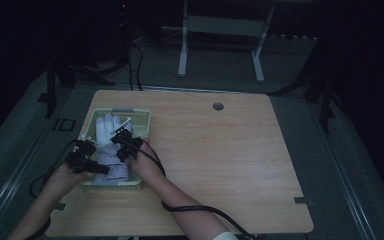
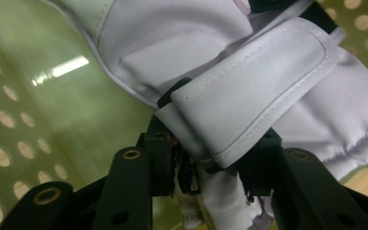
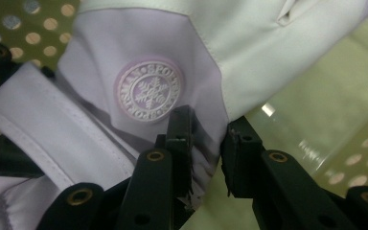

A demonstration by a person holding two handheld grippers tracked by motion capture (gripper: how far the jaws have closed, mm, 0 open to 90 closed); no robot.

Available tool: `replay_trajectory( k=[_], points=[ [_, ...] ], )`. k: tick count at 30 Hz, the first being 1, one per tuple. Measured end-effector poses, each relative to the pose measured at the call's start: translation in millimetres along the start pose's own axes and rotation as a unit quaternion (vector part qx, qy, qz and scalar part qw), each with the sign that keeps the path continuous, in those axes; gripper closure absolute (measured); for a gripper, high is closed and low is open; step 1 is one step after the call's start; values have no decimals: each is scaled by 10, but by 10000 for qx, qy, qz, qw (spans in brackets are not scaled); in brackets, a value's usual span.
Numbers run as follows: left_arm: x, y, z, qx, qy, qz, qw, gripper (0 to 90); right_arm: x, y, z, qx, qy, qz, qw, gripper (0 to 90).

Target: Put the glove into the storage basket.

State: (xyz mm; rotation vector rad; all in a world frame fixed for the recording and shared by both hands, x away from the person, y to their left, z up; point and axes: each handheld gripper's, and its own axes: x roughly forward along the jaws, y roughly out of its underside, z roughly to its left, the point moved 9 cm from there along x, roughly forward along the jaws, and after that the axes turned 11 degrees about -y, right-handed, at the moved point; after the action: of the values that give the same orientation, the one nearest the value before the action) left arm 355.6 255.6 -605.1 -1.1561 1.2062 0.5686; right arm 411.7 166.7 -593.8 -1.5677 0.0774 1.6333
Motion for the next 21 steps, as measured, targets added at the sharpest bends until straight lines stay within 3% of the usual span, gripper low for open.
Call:
replay_trajectory(
  k=[6, 10, 15, 18, 21],
  points=[
    [13, -8, -14, -30, -149, 59, 9999, 584, -18, -14, 0, -90, -39, -13, 10000, 697],
    [6, -7, -16, -98, -177, 4, 9998, 570, -97, -52, -39, -156, 77, -193, 9997, 679],
    [-7, -1, -39, -85, -313, -44, 9995, 560, -187, -70, -58, -110, 7, -312, 9995, 646],
    [-50, -11, -39, -146, -397, -238, 9988, 507, -269, -84, -84, -98, -9, -476, 9988, 618],
    [-122, -41, -41, -257, -586, -676, 9957, 406, -347, -95, -82, -70, -201, -592, 9980, 577]
  ],
)
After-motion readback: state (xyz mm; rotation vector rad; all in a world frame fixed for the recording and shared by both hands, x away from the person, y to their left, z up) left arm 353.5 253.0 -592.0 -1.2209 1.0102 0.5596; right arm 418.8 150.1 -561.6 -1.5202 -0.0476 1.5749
